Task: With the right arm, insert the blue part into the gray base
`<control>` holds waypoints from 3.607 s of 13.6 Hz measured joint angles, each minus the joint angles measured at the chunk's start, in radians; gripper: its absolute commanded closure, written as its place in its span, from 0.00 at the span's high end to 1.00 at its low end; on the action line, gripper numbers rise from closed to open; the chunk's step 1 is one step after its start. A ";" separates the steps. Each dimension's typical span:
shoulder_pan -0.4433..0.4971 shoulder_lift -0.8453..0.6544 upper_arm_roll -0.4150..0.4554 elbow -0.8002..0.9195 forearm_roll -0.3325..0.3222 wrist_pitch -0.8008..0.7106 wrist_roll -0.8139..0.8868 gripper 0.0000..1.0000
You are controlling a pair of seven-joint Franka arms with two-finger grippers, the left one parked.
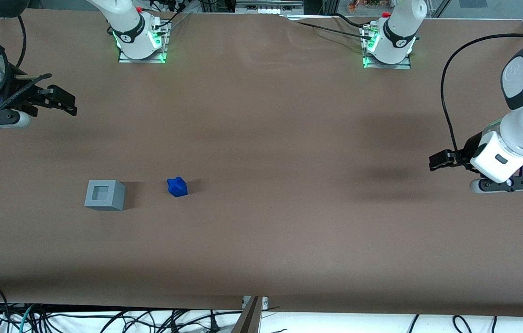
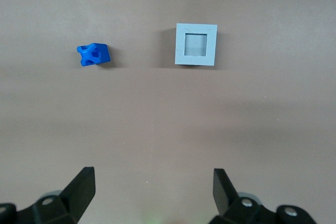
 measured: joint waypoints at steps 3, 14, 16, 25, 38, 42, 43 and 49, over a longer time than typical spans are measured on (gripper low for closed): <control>0.000 0.001 -0.001 0.000 0.000 -0.017 -0.007 0.99; 0.000 0.001 -0.010 0.005 0.000 -0.022 -0.011 0.99; 0.000 0.001 -0.012 0.005 0.000 -0.022 -0.011 0.99; 0.000 0.001 -0.017 0.006 0.000 -0.022 -0.011 0.99; 0.056 0.346 0.152 -0.171 0.064 0.603 0.037 0.99; 0.080 0.464 0.152 -0.170 0.064 0.743 0.037 0.99; 0.083 0.482 0.152 -0.170 0.064 0.766 0.037 0.99; 0.090 0.540 0.153 -0.169 0.064 0.826 0.037 0.86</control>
